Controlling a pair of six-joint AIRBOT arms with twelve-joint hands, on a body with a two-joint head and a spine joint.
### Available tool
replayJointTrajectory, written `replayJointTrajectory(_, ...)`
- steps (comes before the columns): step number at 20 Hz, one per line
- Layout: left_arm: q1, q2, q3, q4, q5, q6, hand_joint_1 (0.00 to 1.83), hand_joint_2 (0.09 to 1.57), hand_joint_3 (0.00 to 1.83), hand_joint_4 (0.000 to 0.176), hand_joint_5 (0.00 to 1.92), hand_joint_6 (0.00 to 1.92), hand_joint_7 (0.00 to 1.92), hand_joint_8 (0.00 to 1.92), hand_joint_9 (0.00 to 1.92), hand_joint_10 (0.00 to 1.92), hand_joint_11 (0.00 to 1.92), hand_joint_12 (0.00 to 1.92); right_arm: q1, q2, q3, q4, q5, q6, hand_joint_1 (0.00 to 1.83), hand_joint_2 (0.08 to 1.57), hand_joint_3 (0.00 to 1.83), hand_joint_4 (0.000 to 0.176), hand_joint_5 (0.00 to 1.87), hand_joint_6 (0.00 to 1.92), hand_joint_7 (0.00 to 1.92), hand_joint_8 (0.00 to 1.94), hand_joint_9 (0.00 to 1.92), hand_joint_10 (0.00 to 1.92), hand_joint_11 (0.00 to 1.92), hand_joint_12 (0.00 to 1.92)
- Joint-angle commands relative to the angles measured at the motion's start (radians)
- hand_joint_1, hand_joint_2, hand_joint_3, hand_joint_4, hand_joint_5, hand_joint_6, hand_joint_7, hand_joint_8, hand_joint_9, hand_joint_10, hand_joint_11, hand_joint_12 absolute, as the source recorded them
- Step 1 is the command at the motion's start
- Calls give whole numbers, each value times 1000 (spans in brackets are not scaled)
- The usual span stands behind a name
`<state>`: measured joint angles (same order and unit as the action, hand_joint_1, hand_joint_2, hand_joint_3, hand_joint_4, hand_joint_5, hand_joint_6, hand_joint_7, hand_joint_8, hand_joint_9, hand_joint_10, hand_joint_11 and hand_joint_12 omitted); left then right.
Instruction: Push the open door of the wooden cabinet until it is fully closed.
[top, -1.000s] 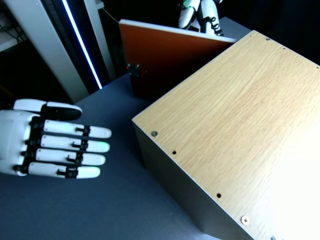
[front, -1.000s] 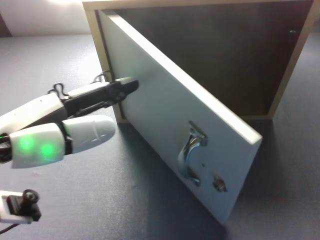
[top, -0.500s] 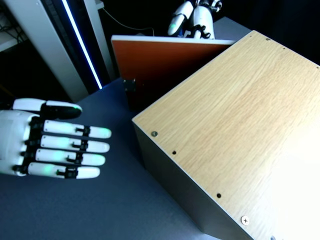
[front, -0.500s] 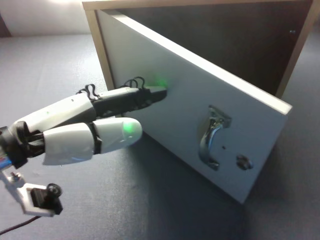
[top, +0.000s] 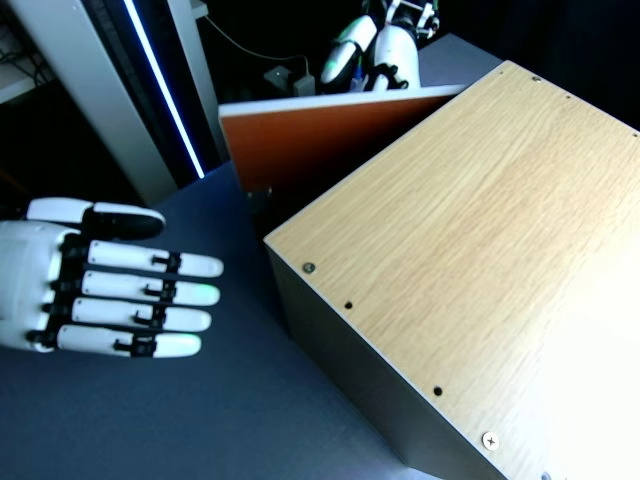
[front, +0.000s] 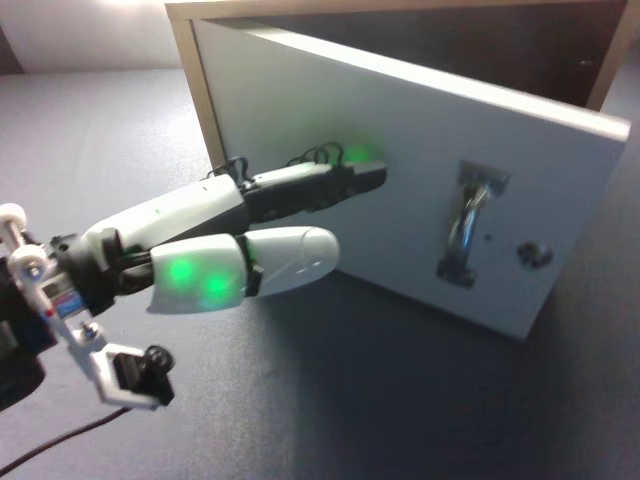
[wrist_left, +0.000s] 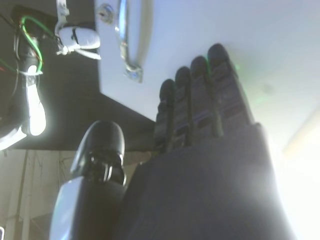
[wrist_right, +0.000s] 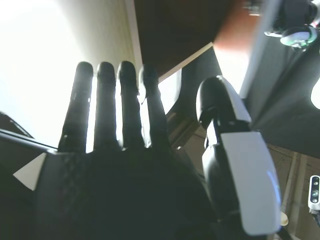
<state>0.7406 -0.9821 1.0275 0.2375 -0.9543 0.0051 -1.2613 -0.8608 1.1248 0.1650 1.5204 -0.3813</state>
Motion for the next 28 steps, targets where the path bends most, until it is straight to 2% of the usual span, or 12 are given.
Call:
replayJointTrajectory(1,-22,-6,3,3,-110,-5,0,1554,8,0,158,5,186,9,188,12,187,15,12,0,7,29,123,9,345,1331,0,0,338,2,300,3,247,2,2,532)
replayJointTrajectory(3,-61,-23,16,26,-89,-5,0,1543,2,0,166,6,210,14,209,15,207,23,12,-1,7,30,123,9,363,1338,0,0,342,2,311,3,260,4,6,564)
replayJointTrajectory(7,-93,-46,38,25,-87,-5,0,1569,11,0,262,13,272,9,257,8,259,42,13,-4,10,31,123,9,297,1342,2,0,335,0,305,1,249,3,0,523)
replayJointTrajectory(10,-104,-52,41,14,-86,-5,0,1549,0,0,248,3,244,0,225,0,232,32,13,-4,11,31,123,9,267,1354,2,0,337,1,300,1,245,0,4,495)
replayJointTrajectory(16,-119,-60,56,-65,-103,-5,0,1543,0,0,260,14,254,12,255,11,260,48,13,-4,15,31,123,11,454,1452,11,0,323,0,303,0,259,4,17,488)
replayJointTrajectory(18,-135,-77,73,-92,-114,-5,0,1524,0,0,307,4,295,7,289,8,267,60,13,-4,15,31,123,11,533,1467,1,0,337,0,325,0,301,0,7,636)
replayJointTrajectory(20,-137,-82,78,-111,-140,-5,0,1527,0,0,225,0,225,0,231,0,228,47,13,-6,16,31,123,11,542,1461,0,0,349,4,346,7,315,4,14,659)
replayJointTrajectory(25,-74,-20,20,-131,-228,-5,0,1514,0,0,235,7,249,12,244,11,285,84,13,-7,16,31,123,14,527,1458,0,0,354,2,347,1,310,1,0,678)
replayJointTrajectory(27,-37,18,-7,-145,-277,-5,0,1519,0,0,226,2,234,2,227,2,247,77,13,-7,16,32,123,16,561,1464,0,0,325,0,307,1,276,2,0,604)
replayJointTrajectory(28,-17,39,-20,-152,-298,-5,0,1546,0,0,222,0,215,13,221,4,98,467,13,-7,15,32,123,17,554,1460,0,0,310,1,275,3,239,5,0,512)
